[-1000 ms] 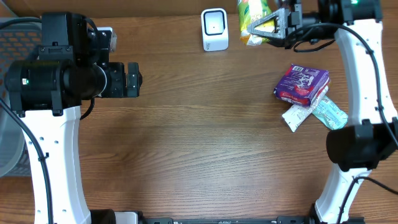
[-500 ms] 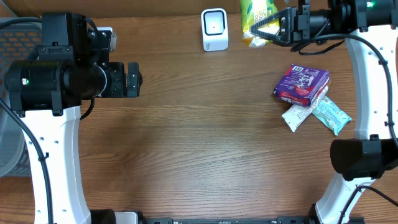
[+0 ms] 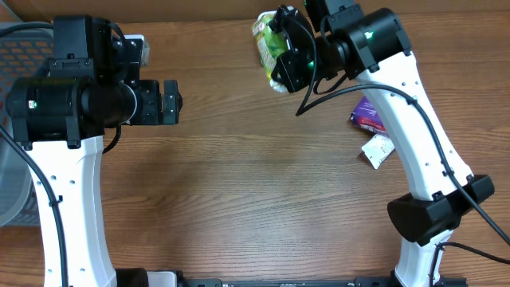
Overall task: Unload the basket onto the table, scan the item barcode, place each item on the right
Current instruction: 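Hold the green tea box in front of the white scanner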
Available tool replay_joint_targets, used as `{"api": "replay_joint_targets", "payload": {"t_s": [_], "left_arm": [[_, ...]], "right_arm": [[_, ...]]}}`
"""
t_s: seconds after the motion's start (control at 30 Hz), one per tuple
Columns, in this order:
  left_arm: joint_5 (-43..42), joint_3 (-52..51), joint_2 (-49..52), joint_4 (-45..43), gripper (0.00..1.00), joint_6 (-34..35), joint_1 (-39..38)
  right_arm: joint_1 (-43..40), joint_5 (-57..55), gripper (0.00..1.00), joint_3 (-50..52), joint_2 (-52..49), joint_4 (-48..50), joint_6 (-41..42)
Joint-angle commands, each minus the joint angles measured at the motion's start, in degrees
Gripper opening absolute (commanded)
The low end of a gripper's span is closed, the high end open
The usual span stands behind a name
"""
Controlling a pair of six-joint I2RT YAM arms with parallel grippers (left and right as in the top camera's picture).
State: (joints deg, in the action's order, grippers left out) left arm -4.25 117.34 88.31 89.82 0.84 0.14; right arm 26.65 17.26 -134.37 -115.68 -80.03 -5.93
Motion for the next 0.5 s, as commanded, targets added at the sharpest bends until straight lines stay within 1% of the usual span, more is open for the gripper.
{"api": "replay_joint_targets", "payload": {"t_s": [0.0, 0.17, 0.2, 0.3, 0.47], "left_arm": [[0.2, 0.4, 0.5, -0.1, 1.00, -1.3, 0.2], [0.2, 0.4, 0.5, -0.1, 0.99, -1.3, 0.2], [0.2, 0.4, 0.5, -0.1, 1.00, -1.3, 0.2], [0.2, 0.4, 0.5, -0.1, 1.00, -1.3, 0.2], [0.2, 0.4, 0.5, -0.1, 1.00, -1.3, 0.2]], "right_arm": [[-0.4, -12.2, 0.03, -2.2, -1.6, 4.0, 0.4], [0.0, -19.0, 0.03, -2.2, -8.9, 13.1, -2.3], [0.0, -20.3, 0.03, -2.2, -11.8, 16.0, -3.8], [0.1, -22.2, 0.03, -2.2, -16.1, 19.2, -5.8], [0.1, -29.1, 0.04, -2.2, -22.6, 24.3, -8.1]]}}
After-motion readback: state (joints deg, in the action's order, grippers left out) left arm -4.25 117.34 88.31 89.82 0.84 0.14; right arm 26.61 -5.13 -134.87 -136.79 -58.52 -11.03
